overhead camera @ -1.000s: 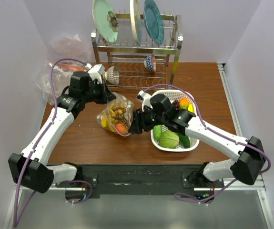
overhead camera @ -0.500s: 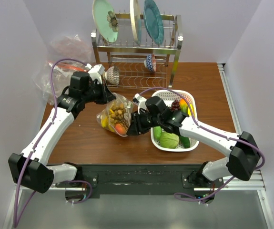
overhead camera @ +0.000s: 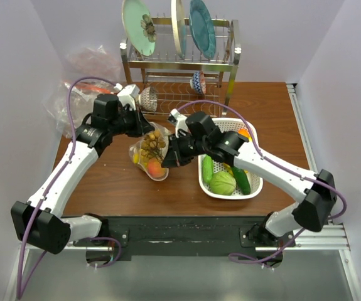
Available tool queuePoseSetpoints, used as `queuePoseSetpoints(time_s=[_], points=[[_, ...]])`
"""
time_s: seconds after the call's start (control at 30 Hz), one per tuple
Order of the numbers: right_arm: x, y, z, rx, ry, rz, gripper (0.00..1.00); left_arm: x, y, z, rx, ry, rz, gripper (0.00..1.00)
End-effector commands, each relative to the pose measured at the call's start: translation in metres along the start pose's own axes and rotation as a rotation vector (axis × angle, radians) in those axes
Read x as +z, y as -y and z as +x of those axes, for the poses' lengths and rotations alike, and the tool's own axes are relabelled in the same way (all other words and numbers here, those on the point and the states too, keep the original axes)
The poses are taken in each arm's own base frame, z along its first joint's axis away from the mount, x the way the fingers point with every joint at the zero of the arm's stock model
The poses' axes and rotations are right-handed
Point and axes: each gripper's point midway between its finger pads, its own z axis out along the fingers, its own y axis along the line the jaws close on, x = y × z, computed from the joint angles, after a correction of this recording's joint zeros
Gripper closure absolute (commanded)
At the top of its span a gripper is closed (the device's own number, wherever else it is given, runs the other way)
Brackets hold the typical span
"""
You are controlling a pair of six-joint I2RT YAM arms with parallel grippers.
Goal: Place the food in the zip-top bag and seal the zipper
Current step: Adjust the fake fruit in the zipper food storage bag.
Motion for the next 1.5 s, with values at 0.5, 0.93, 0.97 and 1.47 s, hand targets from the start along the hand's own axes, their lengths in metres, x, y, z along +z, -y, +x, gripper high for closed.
queuePoseSetpoints(time_s=[0.5, 0.93, 0.97, 1.47], points=[[0.04, 0.006, -0.033, 0.172, 0.021, 0.008, 1.0, -0.022, 0.049, -0.028, 0.203, 0.177, 0.021, 1.0], [0.057, 0.033, -0.081, 0.264, 0.22, 0.085, 1.0, -0.022, 0.061, -0.024, 0.198, 0.184, 0.029, 1.0], [0.058, 0.04, -0.078, 0.269, 0.229, 0.105, 1.0, -0.022, 0.061, -0.025, 0.183, 0.185, 0.029, 1.0], [0.033, 0.048, -0.098, 0.201, 0.39, 0.169, 0.51, -0.018, 0.067, -0.035, 0.095, 0.18, 0.02, 1.0]])
